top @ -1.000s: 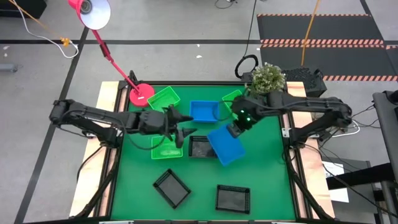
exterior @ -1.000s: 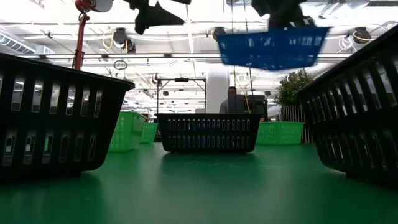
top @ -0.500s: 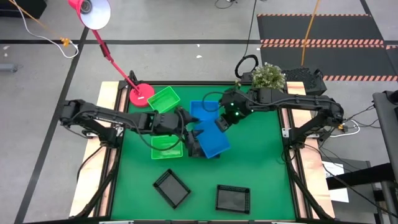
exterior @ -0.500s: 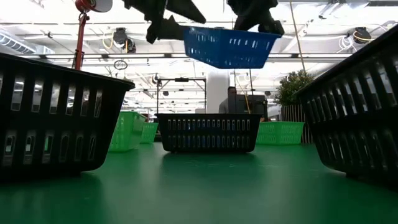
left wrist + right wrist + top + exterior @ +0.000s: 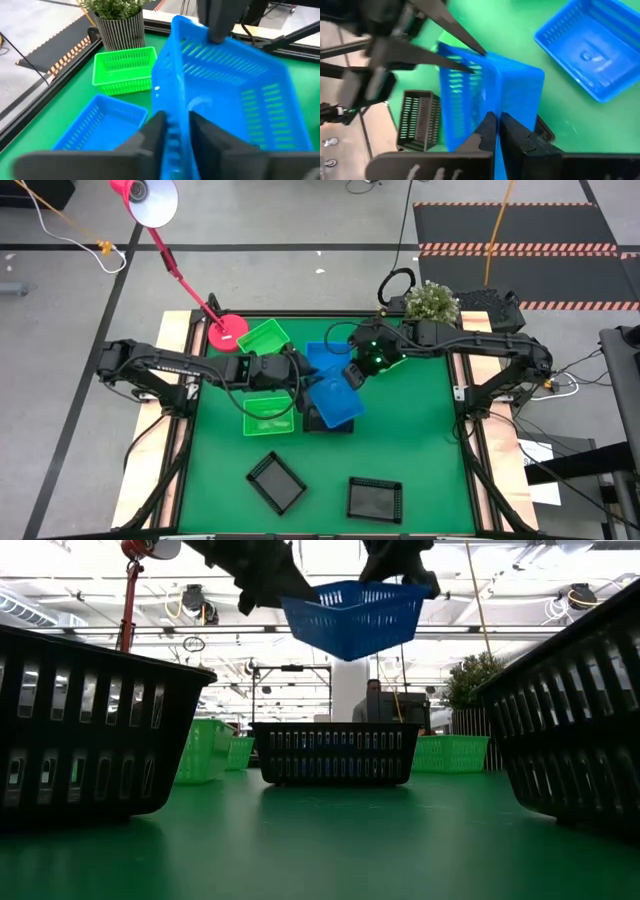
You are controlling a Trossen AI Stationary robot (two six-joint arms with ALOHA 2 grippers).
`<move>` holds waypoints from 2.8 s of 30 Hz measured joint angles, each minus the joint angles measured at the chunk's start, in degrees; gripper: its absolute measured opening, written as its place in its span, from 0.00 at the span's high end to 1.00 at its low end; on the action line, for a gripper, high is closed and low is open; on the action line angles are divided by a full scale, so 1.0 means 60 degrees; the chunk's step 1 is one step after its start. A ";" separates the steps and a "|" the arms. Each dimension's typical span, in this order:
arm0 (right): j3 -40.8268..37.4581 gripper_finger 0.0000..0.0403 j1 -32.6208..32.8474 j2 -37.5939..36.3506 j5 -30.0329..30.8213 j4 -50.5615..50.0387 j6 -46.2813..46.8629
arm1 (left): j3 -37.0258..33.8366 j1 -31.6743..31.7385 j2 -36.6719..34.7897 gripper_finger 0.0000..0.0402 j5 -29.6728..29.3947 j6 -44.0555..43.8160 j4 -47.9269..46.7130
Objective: Stack baskets by color
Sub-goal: Stack the bottom blue bin on the top of the top stacked blue bins
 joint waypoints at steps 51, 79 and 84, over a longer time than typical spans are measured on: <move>-0.0004 0.44 -0.2004 -0.2139 0.3744 -0.0200 -0.4265 | 0.3340 0.3107 -0.1364 1.00 -0.1642 -0.8644 -0.6388; -0.0011 0.44 -0.2546 -0.3338 0.3468 -0.1976 -0.6113 | 0.3333 0.3452 0.2021 1.00 0.0158 -0.8666 -0.5687; -0.0297 0.44 -0.2546 -0.3693 0.3476 -0.1986 -0.6007 | 0.3330 0.3459 0.2752 1.00 0.0604 -0.8596 -0.5265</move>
